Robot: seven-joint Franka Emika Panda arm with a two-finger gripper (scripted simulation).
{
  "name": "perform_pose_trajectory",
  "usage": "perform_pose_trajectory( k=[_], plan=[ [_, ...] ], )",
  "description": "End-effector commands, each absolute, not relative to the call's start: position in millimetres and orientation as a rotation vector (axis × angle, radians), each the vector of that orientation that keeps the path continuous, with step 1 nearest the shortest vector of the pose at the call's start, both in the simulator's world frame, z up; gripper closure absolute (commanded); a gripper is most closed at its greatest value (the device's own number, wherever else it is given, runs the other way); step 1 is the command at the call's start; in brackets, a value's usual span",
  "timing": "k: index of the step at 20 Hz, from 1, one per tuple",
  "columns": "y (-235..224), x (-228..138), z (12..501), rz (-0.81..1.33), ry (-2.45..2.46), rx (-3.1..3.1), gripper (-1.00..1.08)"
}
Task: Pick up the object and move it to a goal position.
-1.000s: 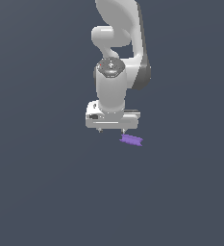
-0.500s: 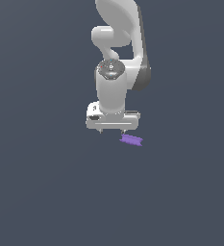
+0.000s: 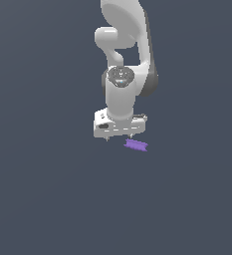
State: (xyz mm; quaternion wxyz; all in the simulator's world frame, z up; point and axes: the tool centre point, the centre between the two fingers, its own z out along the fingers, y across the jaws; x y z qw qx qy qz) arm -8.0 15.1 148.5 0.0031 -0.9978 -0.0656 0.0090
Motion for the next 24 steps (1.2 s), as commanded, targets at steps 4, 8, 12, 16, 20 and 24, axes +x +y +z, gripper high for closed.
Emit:
perform_pose_trajectory(
  k=[4, 8, 12, 16, 20, 24],
  plan=[
    [27, -11, 136, 0.028, -0.446, -3.109, -0.92],
    [38, -14, 125, 0.027, -0.657, -3.075, -0.92],
    [49, -17, 115, 0.025, -0.867, -3.025, -0.92],
    [60, -21, 105, 0.023, -1.074, -2.959, -0.92],
    [72, -25, 95, 0.019, -1.275, -2.878, -0.92],
    [83, -29, 86, 0.014, -1.461, -2.786, -0.92]
  ],
)
